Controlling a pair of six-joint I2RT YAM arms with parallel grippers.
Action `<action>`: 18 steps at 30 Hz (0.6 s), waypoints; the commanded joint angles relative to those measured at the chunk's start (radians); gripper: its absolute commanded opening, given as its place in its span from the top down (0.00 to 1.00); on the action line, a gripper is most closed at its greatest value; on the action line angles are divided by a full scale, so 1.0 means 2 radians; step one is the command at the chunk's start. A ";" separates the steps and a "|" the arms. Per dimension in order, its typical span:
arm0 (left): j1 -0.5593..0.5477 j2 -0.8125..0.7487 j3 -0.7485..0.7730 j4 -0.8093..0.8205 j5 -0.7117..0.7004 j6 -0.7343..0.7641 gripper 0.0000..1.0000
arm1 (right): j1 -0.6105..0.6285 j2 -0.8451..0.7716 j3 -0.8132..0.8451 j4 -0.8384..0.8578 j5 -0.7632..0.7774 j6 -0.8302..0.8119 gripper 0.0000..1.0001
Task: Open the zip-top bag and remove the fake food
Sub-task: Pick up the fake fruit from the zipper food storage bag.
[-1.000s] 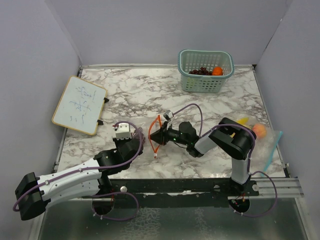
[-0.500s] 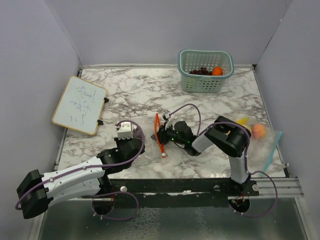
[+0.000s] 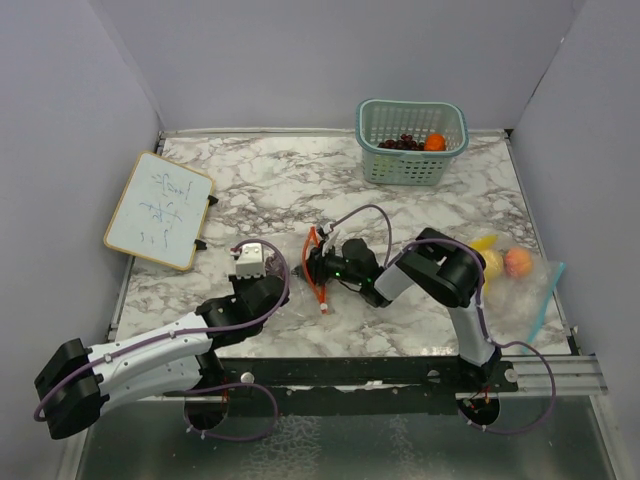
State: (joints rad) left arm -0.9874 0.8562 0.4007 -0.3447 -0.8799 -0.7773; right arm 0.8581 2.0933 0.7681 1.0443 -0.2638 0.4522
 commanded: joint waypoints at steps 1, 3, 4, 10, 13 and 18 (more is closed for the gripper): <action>0.005 0.003 -0.002 0.012 0.015 0.005 1.00 | 0.000 0.018 0.011 0.057 -0.075 0.018 0.78; 0.007 0.002 -0.003 0.011 0.016 0.004 1.00 | 0.000 0.014 0.004 0.083 -0.093 0.029 0.76; 0.008 0.001 -0.004 0.011 0.017 0.004 1.00 | 0.000 0.011 0.000 0.094 -0.101 0.032 0.75; 0.013 0.003 -0.009 0.020 0.024 0.007 1.00 | 0.000 -0.016 -0.017 0.122 -0.123 0.038 0.64; 0.015 0.007 -0.010 0.026 0.028 0.009 1.00 | 0.000 -0.013 -0.005 0.112 -0.135 0.033 0.50; 0.016 0.006 -0.009 0.025 0.033 0.010 1.00 | 0.000 0.015 0.023 0.095 -0.149 0.033 0.25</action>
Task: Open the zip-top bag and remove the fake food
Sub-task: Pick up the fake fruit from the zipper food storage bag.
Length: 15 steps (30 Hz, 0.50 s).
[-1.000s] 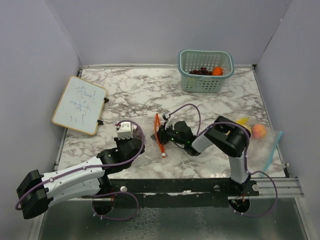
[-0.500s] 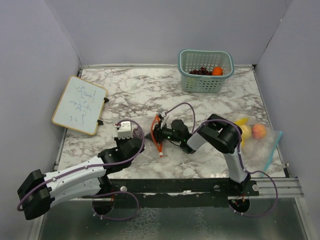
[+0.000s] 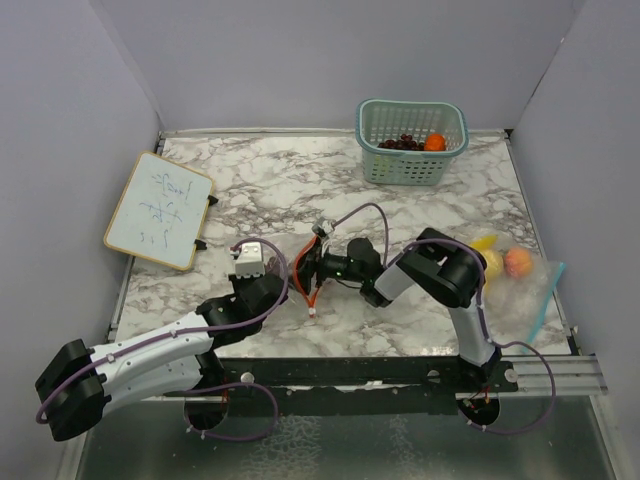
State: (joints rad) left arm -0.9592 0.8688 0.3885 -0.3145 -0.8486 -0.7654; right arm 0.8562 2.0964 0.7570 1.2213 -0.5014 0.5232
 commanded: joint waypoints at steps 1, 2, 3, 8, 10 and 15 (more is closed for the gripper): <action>0.003 -0.002 -0.003 0.010 0.018 0.004 1.00 | 0.001 0.020 0.038 -0.001 -0.031 -0.005 0.22; 0.003 -0.004 -0.004 0.010 0.019 0.004 1.00 | 0.001 0.024 0.044 -0.007 -0.032 -0.008 0.19; 0.003 -0.005 -0.005 0.010 0.020 0.004 1.00 | 0.001 0.027 0.049 -0.013 -0.032 -0.011 0.15; 0.004 -0.003 -0.007 0.014 0.024 0.003 1.00 | 0.004 0.036 0.077 -0.077 -0.009 -0.037 0.10; 0.005 -0.002 -0.005 0.013 0.024 0.003 1.00 | 0.004 0.039 0.082 -0.103 0.008 -0.049 0.12; 0.006 -0.001 -0.006 0.015 0.024 0.006 1.00 | 0.004 0.043 0.073 -0.112 0.025 -0.051 0.28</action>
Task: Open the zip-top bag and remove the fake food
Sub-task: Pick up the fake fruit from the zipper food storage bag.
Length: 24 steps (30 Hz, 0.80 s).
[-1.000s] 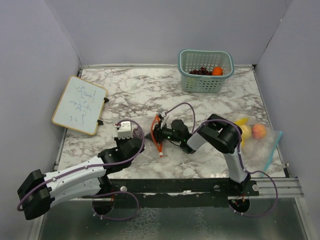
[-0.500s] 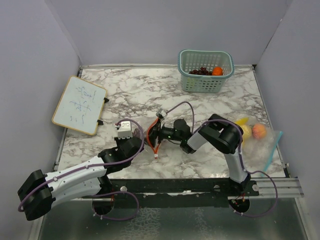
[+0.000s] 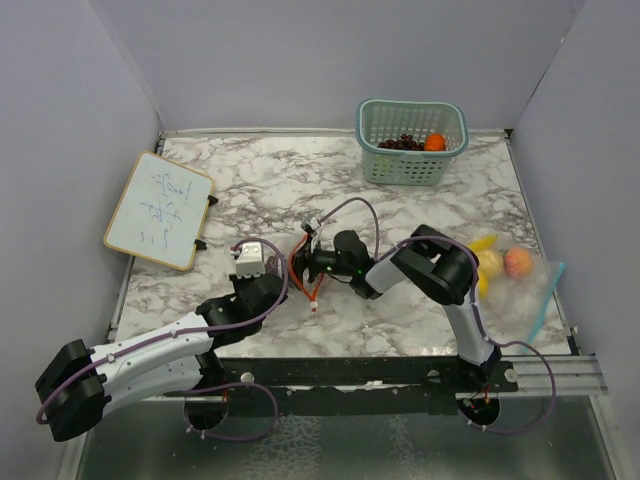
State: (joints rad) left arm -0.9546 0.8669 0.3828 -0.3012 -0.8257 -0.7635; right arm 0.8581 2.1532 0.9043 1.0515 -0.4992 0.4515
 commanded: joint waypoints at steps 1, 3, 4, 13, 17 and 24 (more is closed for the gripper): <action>0.005 0.001 -0.004 0.009 0.013 0.005 1.00 | 0.003 0.014 -0.005 -0.022 0.022 -0.013 0.33; 0.005 0.002 -0.004 0.011 0.015 0.005 1.00 | 0.004 0.011 -0.016 -0.008 0.023 -0.005 0.45; 0.006 0.004 -0.004 0.011 0.016 0.005 1.00 | 0.004 0.009 -0.019 -0.004 0.024 -0.004 0.50; 0.008 -0.011 -0.003 0.001 0.014 0.001 0.83 | 0.004 -0.034 -0.047 -0.008 0.044 -0.008 0.88; 0.009 -0.024 -0.002 -0.012 0.007 -0.004 0.66 | 0.003 -0.060 -0.065 -0.026 0.067 -0.011 0.92; 0.010 -0.036 -0.009 -0.010 0.007 -0.009 0.51 | -0.006 -0.117 -0.108 -0.059 0.117 -0.019 0.97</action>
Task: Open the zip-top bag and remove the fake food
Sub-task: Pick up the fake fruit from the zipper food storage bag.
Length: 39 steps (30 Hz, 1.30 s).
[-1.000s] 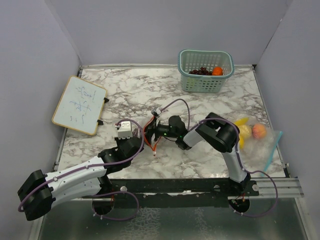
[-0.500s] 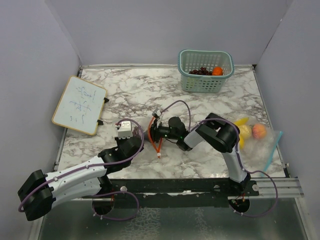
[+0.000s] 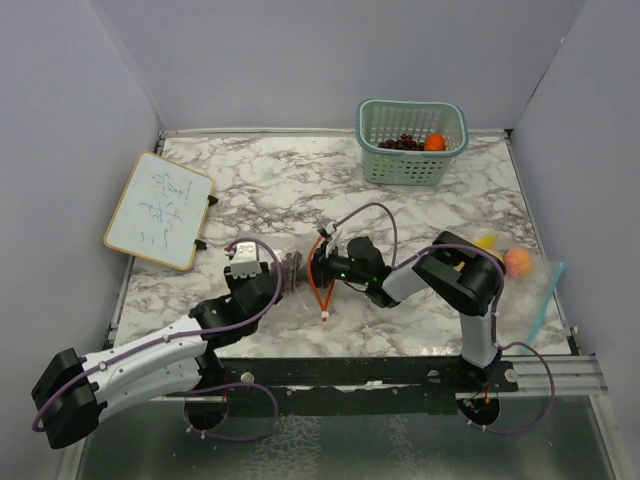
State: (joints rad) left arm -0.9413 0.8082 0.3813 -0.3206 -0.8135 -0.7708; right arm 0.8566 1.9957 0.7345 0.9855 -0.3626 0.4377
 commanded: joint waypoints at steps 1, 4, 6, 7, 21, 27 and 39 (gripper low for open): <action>0.004 -0.004 -0.009 0.001 0.001 -0.006 0.52 | -0.008 -0.046 -0.029 -0.028 0.053 -0.013 0.97; 0.005 0.002 -0.010 0.004 0.005 -0.010 0.55 | -0.016 -0.069 -0.045 -0.037 0.060 -0.017 0.98; 0.005 0.007 -0.011 0.008 0.009 -0.012 0.57 | -0.020 -0.081 -0.052 -0.040 0.064 -0.020 0.98; 0.006 0.008 -0.012 0.012 0.011 -0.012 0.59 | -0.021 -0.085 -0.054 -0.043 0.065 -0.023 0.98; 0.016 0.029 -0.017 0.029 0.023 -0.011 1.00 | -0.047 -0.161 -0.096 -0.092 0.085 -0.040 0.98; 0.025 0.033 -0.020 0.037 0.020 -0.021 1.00 | -0.064 -0.250 -0.131 -0.141 0.111 -0.050 0.98; 0.043 0.037 -0.029 0.067 0.043 -0.019 1.00 | -0.120 -0.419 -0.111 -0.320 0.188 -0.096 0.98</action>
State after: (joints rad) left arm -0.8642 0.9009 0.3489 -0.2123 -0.7586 -0.7994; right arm 0.6594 1.2369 0.4721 0.4664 -0.0818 0.2966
